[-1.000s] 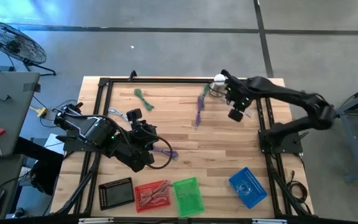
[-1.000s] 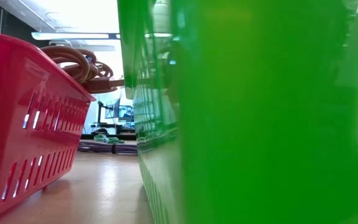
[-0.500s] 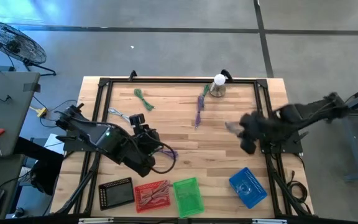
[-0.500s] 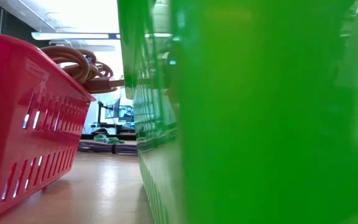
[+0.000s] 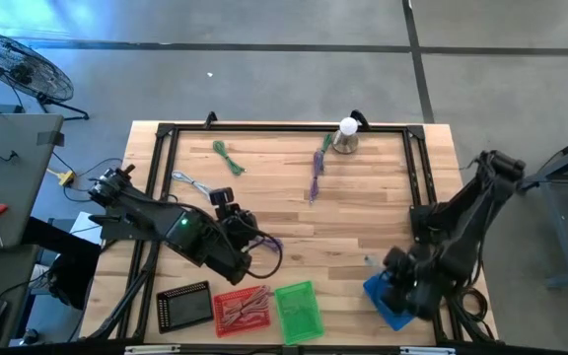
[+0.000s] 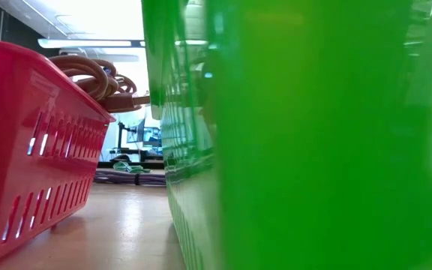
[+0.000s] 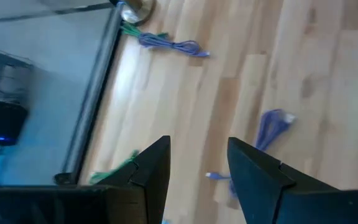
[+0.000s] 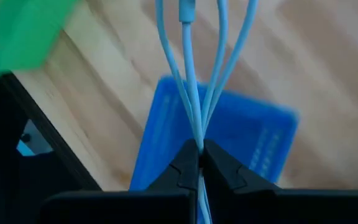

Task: Pick & Place USB Port
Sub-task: Put the blue USB charger into the blue bin

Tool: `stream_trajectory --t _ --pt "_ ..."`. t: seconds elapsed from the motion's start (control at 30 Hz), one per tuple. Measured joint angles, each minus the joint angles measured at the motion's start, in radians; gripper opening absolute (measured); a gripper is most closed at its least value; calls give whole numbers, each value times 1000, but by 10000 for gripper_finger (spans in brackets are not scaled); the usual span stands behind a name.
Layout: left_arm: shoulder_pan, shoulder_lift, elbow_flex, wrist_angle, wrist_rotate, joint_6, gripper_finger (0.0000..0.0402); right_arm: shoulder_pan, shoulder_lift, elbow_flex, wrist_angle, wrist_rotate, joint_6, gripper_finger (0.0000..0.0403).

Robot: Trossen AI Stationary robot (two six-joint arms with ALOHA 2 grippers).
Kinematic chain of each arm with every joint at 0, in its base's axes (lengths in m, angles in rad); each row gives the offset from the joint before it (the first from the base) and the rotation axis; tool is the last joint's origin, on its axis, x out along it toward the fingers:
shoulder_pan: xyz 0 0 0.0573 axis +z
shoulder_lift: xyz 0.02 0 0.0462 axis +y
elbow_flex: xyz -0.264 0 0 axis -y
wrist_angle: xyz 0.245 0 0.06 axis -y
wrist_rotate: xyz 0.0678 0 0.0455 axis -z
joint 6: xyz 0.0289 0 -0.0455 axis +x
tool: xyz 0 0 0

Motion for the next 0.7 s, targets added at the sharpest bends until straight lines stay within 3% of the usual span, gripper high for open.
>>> stream_trajectory --t 0.37,0.7 --pt "0 0 0 65 60 -1 154 38 196 22 76 -135 151 9" --pt "-1 0 0 99 115 5 154 36 208 22 77 -118 133 107"
